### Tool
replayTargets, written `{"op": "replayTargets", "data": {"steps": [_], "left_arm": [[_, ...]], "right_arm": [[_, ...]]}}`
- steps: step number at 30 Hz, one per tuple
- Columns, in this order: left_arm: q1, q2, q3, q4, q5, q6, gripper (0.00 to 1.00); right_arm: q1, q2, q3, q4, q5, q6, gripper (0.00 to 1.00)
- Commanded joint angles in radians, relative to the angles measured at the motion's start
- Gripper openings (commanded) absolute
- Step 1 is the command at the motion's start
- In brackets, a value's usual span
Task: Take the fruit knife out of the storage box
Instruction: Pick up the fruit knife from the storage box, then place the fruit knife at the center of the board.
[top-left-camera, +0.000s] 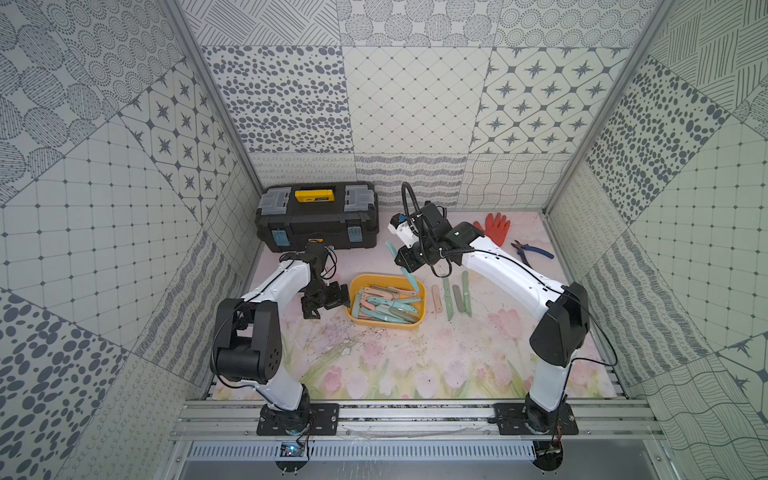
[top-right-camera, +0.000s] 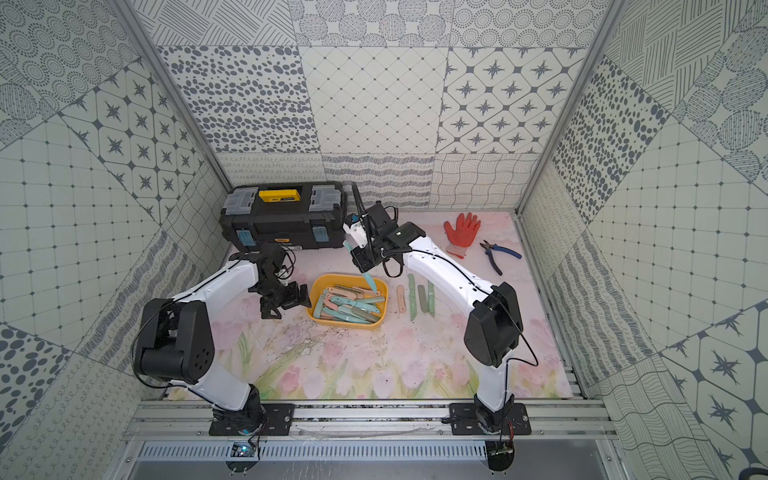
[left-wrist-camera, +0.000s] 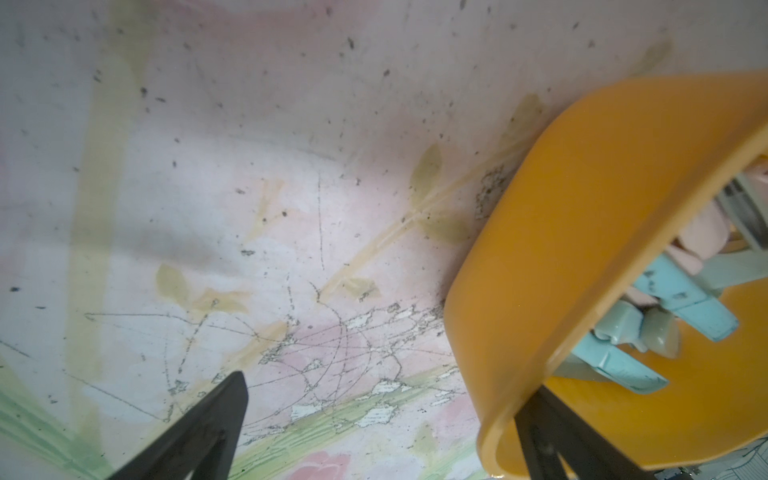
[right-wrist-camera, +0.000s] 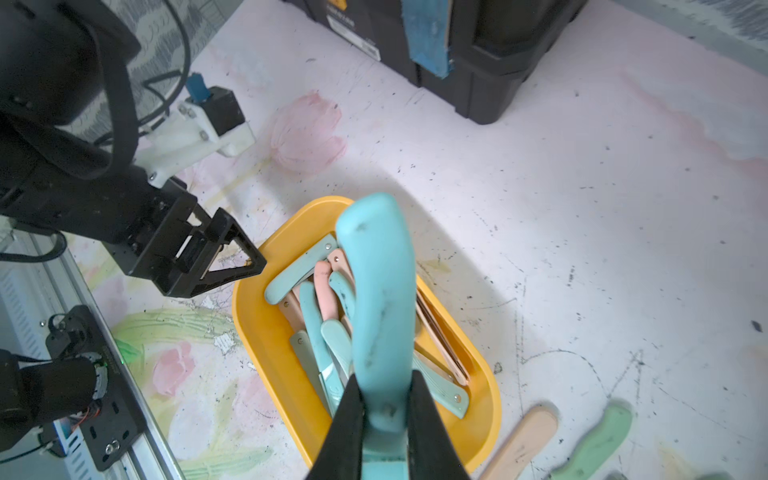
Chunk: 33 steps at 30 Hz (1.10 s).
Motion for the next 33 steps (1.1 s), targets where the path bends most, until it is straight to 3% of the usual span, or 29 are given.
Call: {"op": "replayTargets", "data": {"steps": [1, 9, 15, 20, 33], "left_arm": [[0.012, -0.012, 0.008, -0.013, -0.011, -0.012, 0.98], [0.013, -0.014, 0.006, -0.013, -0.011, -0.014, 0.98], [0.012, -0.013, 0.008, -0.011, -0.004, -0.015, 0.98], [0.013, -0.016, 0.005, -0.011, -0.004, -0.015, 0.98], [0.012, -0.011, 0.005, -0.014, -0.007, -0.013, 0.98]], "right_arm": [[-0.081, -0.083, -0.129, 0.036, 0.023, 0.081, 0.16], [-0.315, -0.235, -0.444, 0.102, 0.057, 0.186, 0.16], [-0.394, -0.225, -0.565, 0.091, 0.120, 0.207, 0.16], [-0.458, -0.181, -0.604, 0.101, 0.117, 0.206, 0.15], [-0.472, -0.014, -0.582, 0.138, 0.078, 0.179, 0.15]]}}
